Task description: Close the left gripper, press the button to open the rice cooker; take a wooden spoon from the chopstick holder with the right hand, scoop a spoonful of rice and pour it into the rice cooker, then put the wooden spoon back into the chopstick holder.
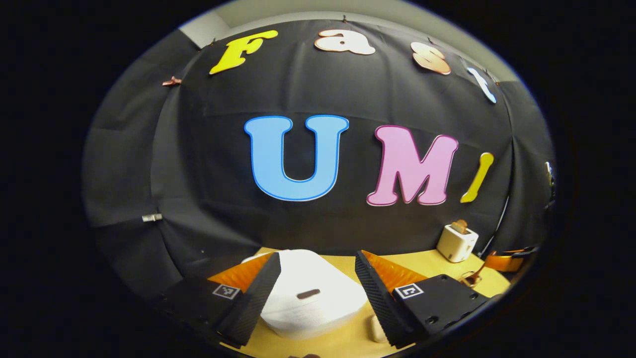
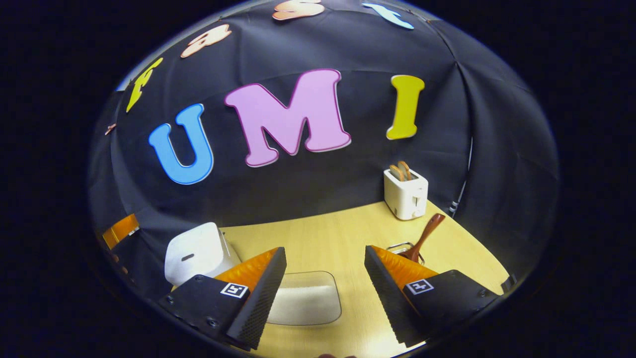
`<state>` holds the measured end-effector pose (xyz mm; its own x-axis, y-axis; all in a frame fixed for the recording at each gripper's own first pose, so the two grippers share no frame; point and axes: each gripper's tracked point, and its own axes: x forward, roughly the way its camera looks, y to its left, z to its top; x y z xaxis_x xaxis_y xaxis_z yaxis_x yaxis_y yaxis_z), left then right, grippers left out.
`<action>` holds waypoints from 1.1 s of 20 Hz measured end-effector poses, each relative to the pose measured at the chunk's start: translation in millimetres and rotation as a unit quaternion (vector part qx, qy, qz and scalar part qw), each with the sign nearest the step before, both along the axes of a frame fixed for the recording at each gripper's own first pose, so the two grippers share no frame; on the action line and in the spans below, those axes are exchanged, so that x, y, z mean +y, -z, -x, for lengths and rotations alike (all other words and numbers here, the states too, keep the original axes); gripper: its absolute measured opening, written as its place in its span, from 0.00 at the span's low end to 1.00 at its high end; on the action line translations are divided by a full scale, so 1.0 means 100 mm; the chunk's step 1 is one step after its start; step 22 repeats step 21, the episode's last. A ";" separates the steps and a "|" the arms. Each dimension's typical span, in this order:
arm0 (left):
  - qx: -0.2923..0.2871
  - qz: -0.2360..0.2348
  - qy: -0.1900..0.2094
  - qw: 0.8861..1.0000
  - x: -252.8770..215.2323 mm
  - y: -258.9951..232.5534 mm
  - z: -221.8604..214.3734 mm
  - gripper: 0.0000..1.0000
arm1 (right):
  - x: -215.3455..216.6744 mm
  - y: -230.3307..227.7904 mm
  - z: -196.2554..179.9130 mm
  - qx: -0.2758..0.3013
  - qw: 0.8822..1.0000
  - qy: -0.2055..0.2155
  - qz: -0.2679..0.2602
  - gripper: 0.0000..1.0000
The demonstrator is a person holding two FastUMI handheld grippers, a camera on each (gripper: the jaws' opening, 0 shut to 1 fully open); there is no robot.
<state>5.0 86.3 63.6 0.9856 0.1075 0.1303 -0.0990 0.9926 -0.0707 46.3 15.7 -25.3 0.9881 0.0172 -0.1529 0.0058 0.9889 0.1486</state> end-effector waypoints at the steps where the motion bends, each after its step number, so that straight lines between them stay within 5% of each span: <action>1: 0.000 0.019 0.014 1.000 -0.09 0.05 0.11 0.97 | 0.07 -0.05 0.05 -0.011 1.000 -0.003 0.006 0.99; 4: -0.012 0.046 0.052 0.998 -0.28 0.27 0.33 0.95 | 0.21 0.00 0.29 -0.025 0.999 -0.009 0.028 0.99; 8: 0.006 0.028 0.082 0.996 -0.47 0.59 0.45 0.95 | 0.25 0.23 0.57 -0.016 0.998 -0.012 0.065 0.99; 15: 0.051 0.044 0.159 0.985 -0.91 0.84 0.46 0.95 | 0.39 0.69 0.84 0.050 0.996 -0.049 0.057 0.98; 22: 0.086 0.059 0.158 0.982 -0.91 1.10 0.51 0.95 | 0.33 0.73 0.85 0.063 0.995 -0.054 0.060 0.99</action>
